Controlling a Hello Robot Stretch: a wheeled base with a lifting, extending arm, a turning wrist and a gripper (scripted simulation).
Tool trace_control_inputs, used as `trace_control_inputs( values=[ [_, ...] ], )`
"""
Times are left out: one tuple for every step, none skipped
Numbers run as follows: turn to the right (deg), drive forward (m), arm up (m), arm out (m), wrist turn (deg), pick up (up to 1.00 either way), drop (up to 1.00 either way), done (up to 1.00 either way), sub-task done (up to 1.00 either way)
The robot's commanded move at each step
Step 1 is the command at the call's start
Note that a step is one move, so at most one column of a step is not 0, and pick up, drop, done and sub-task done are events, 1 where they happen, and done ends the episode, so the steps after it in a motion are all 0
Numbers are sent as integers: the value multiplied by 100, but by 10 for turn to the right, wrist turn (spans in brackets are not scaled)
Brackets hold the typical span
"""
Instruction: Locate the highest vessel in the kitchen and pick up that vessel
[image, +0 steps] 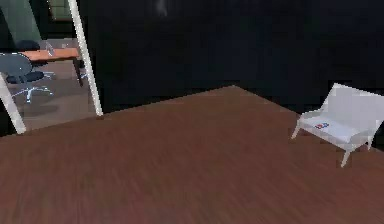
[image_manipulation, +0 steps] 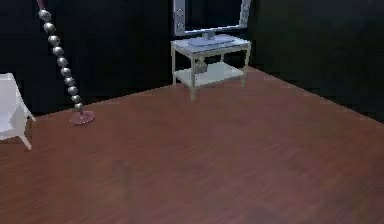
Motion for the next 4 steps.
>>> trace_control_inputs(
  values=[
    [-360, 0, 0, 0, 0, 0, 0, 0, 0],
    [0, 100, 0, 0, 0, 0, 0, 0, 0],
    [0, 100, 0, 0, 0, 0, 0, 0, 0],
    [0, 85, 0, 0, 0, 0, 0, 0, 0]
  ],
)
